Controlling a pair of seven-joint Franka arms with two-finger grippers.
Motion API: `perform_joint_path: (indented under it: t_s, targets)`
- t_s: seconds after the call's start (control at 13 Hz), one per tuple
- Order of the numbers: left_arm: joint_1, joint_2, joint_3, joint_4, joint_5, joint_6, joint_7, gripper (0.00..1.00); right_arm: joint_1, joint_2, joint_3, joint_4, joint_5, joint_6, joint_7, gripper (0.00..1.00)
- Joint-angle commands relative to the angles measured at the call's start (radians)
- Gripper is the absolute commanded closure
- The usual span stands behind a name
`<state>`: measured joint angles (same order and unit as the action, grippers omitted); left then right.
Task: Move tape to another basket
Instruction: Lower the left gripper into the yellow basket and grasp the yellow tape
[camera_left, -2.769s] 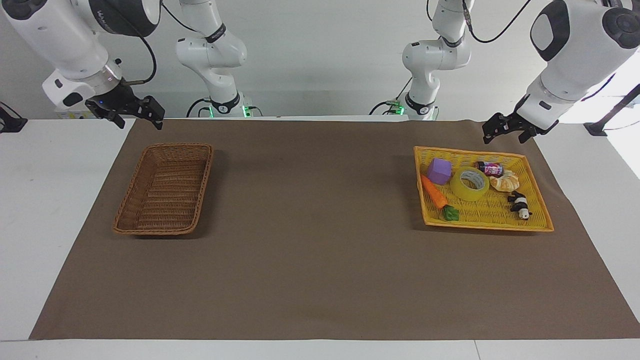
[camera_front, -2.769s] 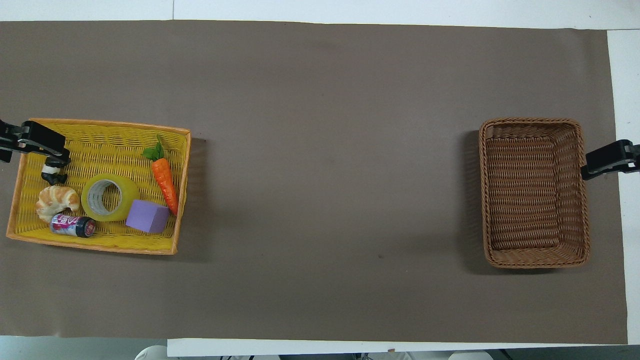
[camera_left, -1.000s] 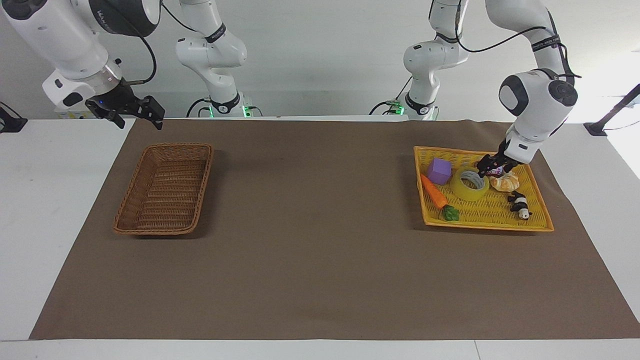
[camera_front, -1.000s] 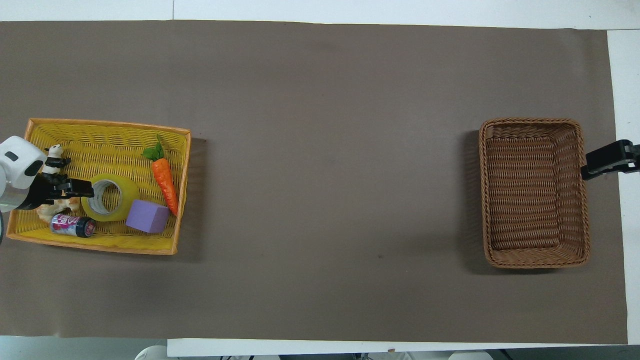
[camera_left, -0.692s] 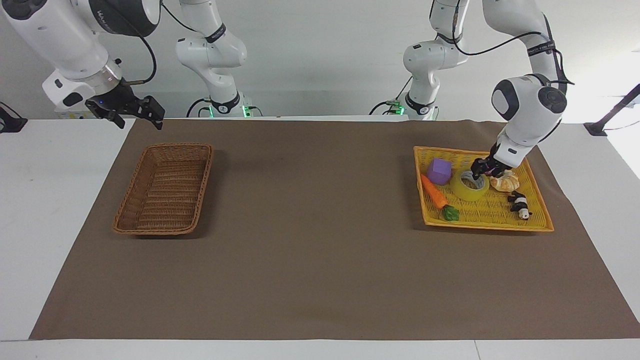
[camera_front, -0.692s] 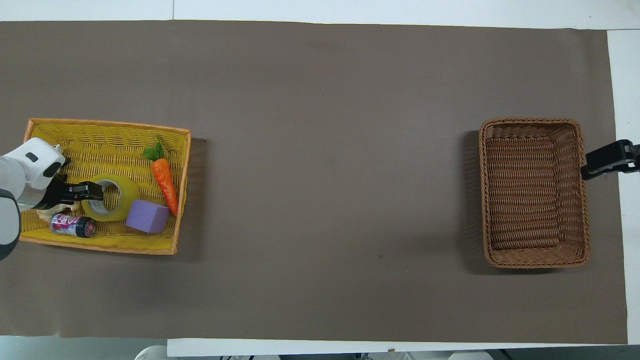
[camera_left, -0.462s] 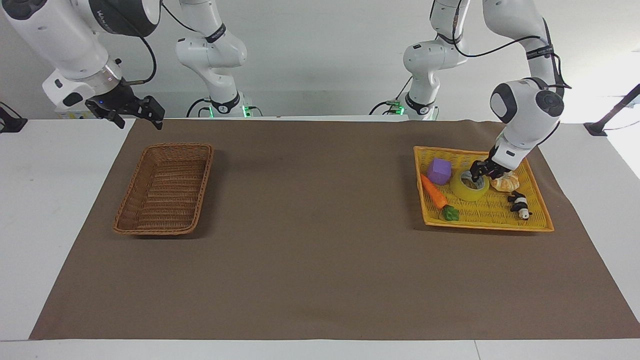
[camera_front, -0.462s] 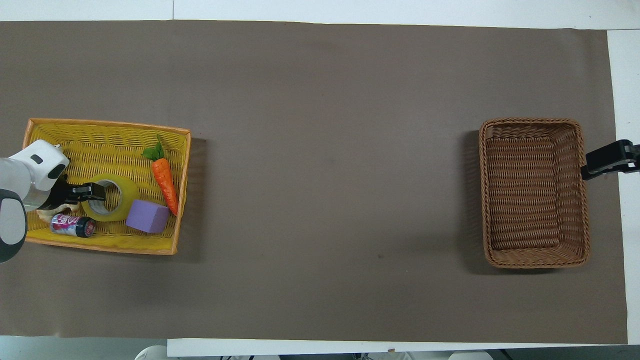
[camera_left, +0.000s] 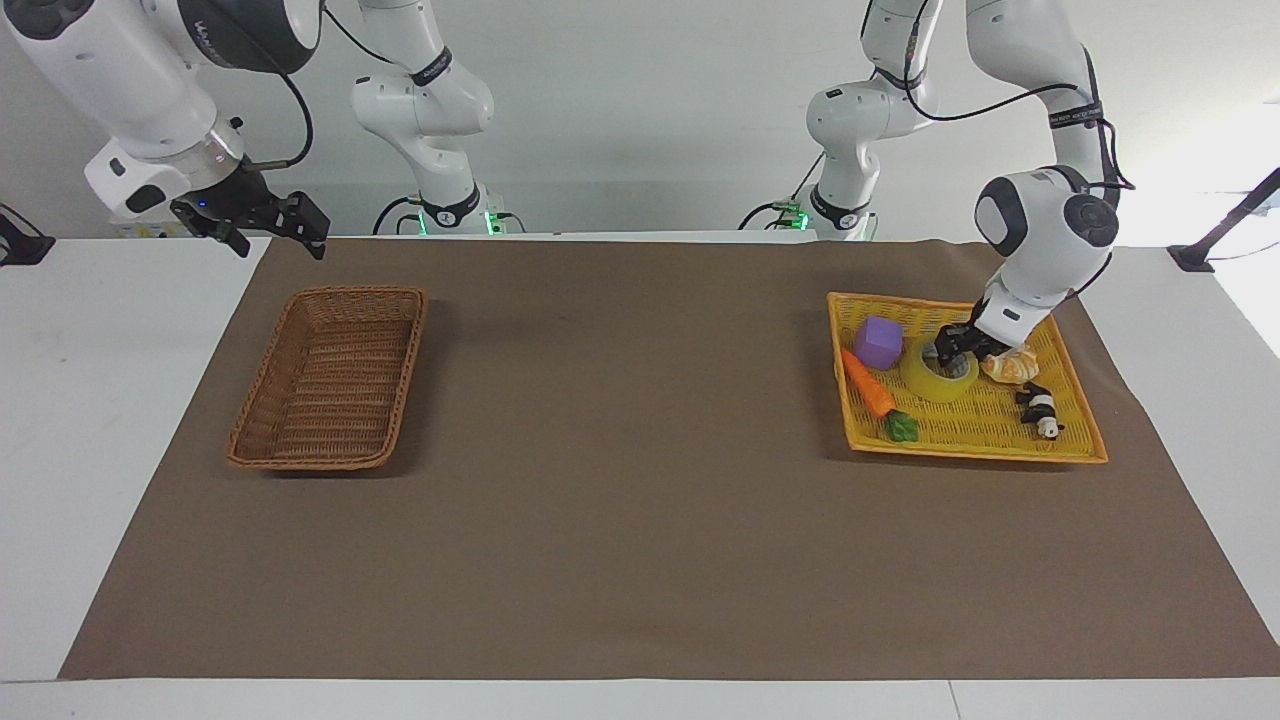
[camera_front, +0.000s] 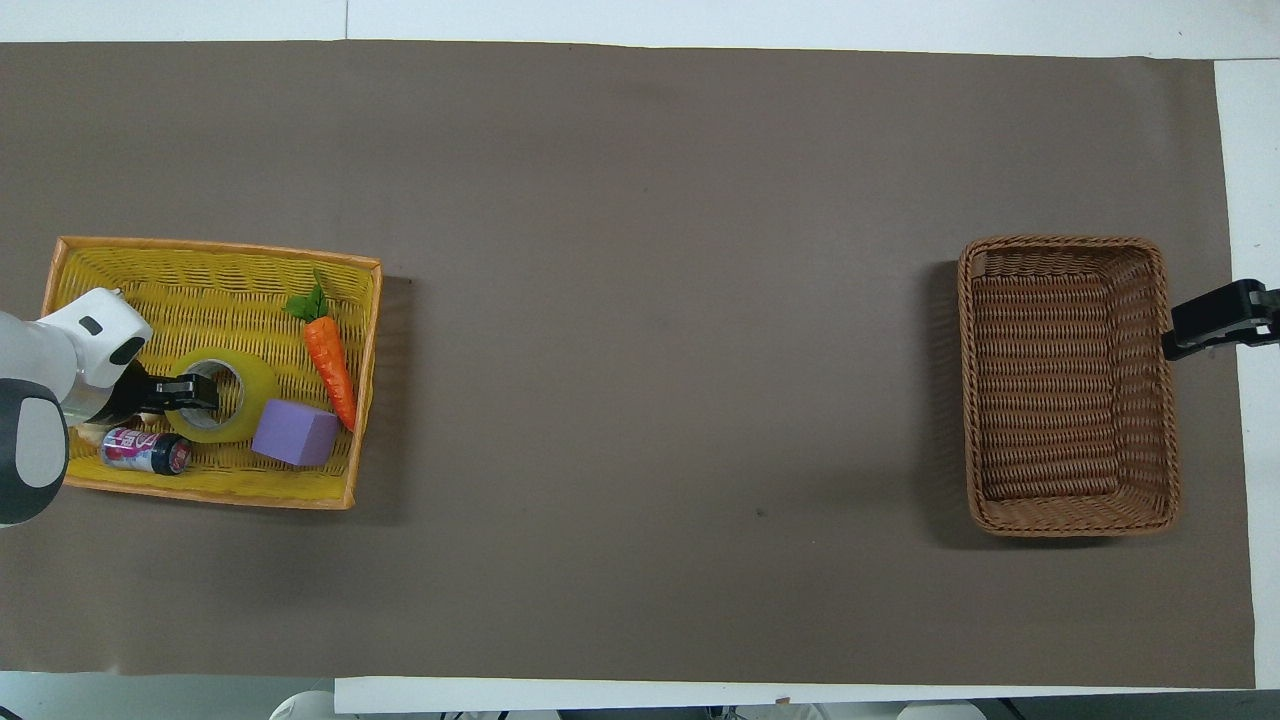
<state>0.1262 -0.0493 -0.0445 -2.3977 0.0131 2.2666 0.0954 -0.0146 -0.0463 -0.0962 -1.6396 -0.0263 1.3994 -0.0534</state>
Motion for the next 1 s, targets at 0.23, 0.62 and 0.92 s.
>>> perform_joint_path:
  t_s: [0.23,0.62,0.92]
  targets:
    - [0.006,0.017,0.002,-0.053,-0.012,0.068,0.03,0.53,-0.007,-0.024,0.007,-0.031,-0.011,0.021,-0.02,0.0]
    - [0.004,0.048,0.002,-0.003,-0.012,0.042,0.035,1.0,-0.007,-0.024,0.007,-0.031,-0.011,0.021,-0.02,0.0]
    - [-0.011,0.068,-0.003,0.26,-0.015,-0.244,0.055,1.0,-0.007,-0.024,0.007,-0.031,-0.011,0.021,-0.02,0.0]
